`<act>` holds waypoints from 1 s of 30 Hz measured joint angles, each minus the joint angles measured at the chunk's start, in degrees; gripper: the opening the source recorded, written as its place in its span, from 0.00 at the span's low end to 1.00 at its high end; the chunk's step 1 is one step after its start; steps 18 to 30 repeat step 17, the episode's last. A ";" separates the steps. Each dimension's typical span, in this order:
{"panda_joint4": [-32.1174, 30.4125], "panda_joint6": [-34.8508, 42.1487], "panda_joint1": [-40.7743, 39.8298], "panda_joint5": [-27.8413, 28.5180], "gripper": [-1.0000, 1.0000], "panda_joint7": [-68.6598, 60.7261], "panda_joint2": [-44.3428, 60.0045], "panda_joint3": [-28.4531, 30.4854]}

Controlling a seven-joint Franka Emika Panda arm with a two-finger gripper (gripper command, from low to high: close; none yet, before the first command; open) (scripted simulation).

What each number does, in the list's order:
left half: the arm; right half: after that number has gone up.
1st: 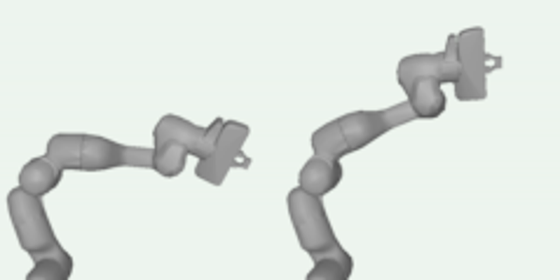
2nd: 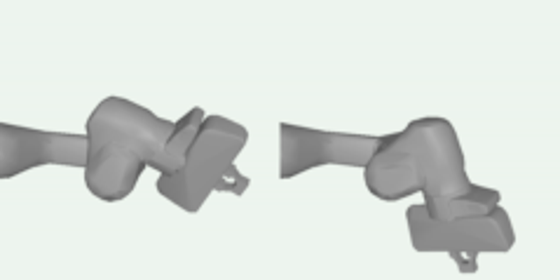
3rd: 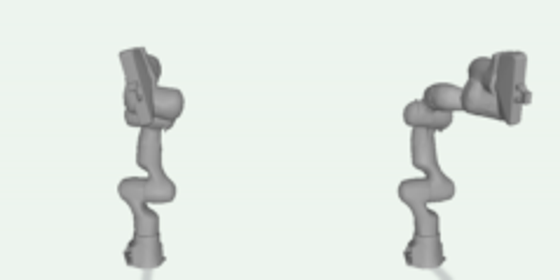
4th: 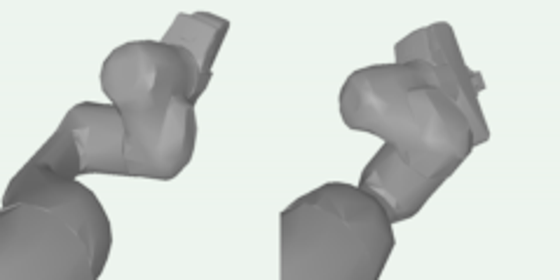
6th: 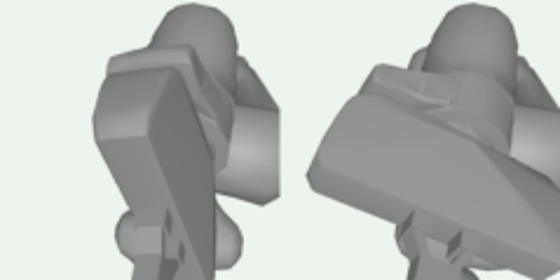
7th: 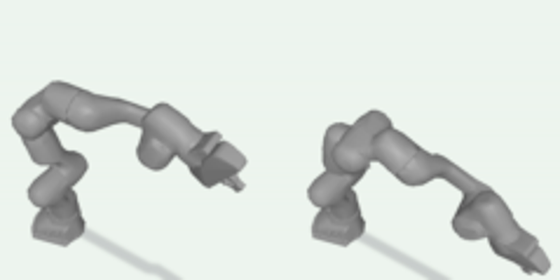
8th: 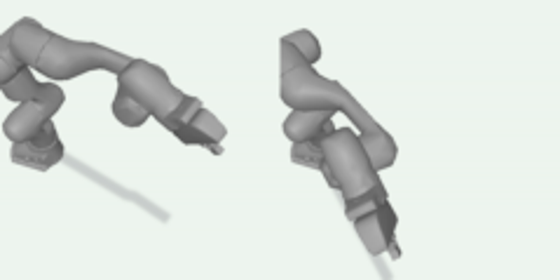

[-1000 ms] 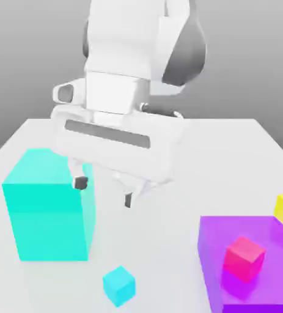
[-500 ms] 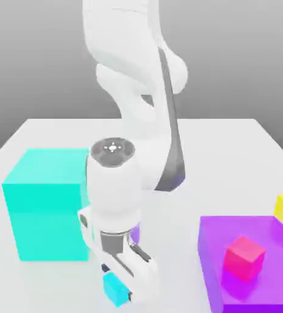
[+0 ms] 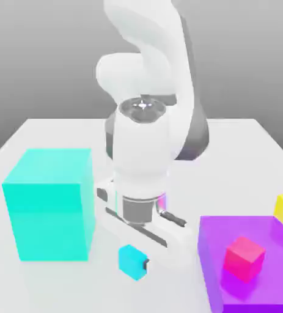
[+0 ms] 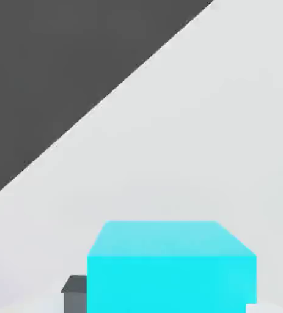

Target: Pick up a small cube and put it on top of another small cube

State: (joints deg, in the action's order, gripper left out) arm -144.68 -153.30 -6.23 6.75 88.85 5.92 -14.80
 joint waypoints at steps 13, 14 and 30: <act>2.74 11.36 24.36 -6.63 0.00 -12.46 -5.94 -11.17; 2.39 10.03 24.25 -6.00 1.00 -11.99 -4.85 -11.28; 2.39 10.03 24.16 -6.00 1.00 -12.00 -4.85 -11.28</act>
